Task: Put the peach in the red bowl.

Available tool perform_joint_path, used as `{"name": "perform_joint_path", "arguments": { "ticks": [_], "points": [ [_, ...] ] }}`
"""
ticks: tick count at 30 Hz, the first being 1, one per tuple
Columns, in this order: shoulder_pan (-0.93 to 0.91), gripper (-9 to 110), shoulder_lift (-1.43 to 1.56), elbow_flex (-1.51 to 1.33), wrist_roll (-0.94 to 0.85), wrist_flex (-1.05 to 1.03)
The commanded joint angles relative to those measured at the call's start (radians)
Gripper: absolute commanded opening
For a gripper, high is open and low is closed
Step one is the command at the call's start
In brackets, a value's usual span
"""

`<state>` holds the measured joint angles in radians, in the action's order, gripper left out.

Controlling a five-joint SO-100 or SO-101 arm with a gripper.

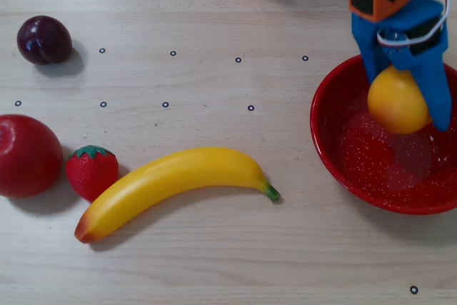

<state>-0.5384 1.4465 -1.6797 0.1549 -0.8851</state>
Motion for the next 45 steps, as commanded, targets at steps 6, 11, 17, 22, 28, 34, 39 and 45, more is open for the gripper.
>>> {"name": "perform_joint_path", "arguments": {
  "ticks": [6,11,17,22,28,34,39,45],
  "points": [
    [-0.015,39,0.049,0.1,0.034,0.012],
    [-0.005,43,0.066,0.117,0.037,-0.005],
    [0.02,44,0.115,0.126,0.014,-0.002],
    [0.057,29,0.23,0.141,0.002,0.008],
    [0.124,4,0.439,0.063,-0.015,-0.034],
    [0.236,0,0.64,-0.069,-0.051,-0.112],
    [0.341,0,0.813,-0.229,-0.072,-0.158],
    [0.465,0,1.167,-0.658,-0.011,0.015]
  ]
}}
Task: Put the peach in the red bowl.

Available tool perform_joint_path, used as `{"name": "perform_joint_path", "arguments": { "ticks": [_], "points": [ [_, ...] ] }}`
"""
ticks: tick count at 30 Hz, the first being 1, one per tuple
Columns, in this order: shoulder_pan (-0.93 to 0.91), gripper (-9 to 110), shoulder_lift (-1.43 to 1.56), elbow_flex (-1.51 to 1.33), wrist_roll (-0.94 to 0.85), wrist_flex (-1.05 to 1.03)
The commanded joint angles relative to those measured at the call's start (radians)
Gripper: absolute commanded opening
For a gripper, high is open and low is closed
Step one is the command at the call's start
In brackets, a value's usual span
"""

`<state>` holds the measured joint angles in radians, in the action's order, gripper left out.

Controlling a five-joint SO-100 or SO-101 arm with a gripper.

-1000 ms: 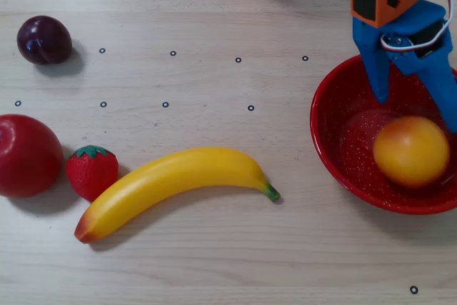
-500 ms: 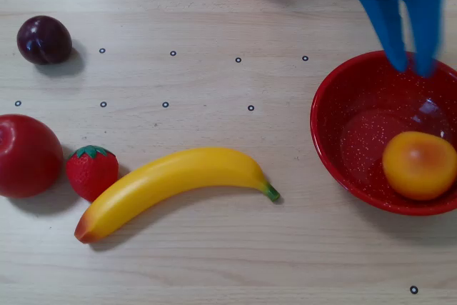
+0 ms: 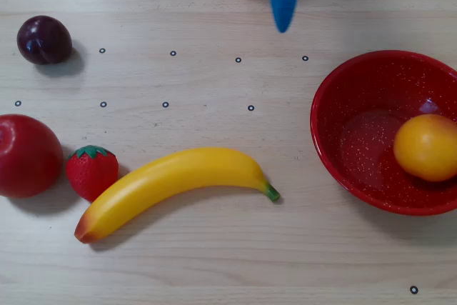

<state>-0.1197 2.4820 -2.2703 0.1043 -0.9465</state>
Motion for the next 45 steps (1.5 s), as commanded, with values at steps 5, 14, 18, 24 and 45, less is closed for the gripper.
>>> {"name": "perform_joint_path", "arguments": {
  "ticks": [5,14,18,24,45],
  "points": [
    [0.13,0,0.4,-0.436,0.092,0.186],
    [0.146,0,0.692,-0.848,0.069,0.27],
    [0.091,0,0.749,-0.848,-0.011,0.15],
    [0.086,0,0.749,-0.848,-0.084,0.075],
    [0.089,0,0.747,-0.848,-0.101,0.066]
  ]
}}
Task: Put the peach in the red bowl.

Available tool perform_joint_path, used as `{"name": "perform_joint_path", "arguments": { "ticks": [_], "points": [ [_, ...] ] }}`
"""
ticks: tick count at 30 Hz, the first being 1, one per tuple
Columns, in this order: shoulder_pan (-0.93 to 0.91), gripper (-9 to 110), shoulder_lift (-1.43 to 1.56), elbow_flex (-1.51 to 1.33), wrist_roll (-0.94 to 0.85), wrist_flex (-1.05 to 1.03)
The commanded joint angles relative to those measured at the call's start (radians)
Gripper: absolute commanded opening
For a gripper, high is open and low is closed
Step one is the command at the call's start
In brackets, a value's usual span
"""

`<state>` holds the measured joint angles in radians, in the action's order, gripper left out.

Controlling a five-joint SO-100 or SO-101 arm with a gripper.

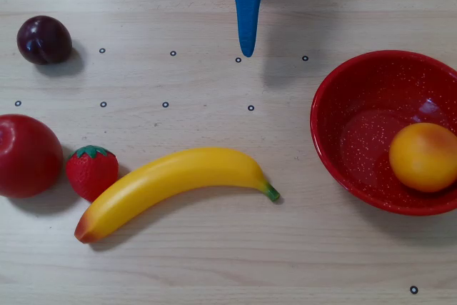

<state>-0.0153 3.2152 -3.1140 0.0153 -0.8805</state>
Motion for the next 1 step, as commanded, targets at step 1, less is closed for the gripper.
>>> {"name": "perform_joint_path", "arguments": {
  "ticks": [1],
  "points": [
    [-0.015,0,0.014,-0.005,-0.012,0.0]
  ]
}}
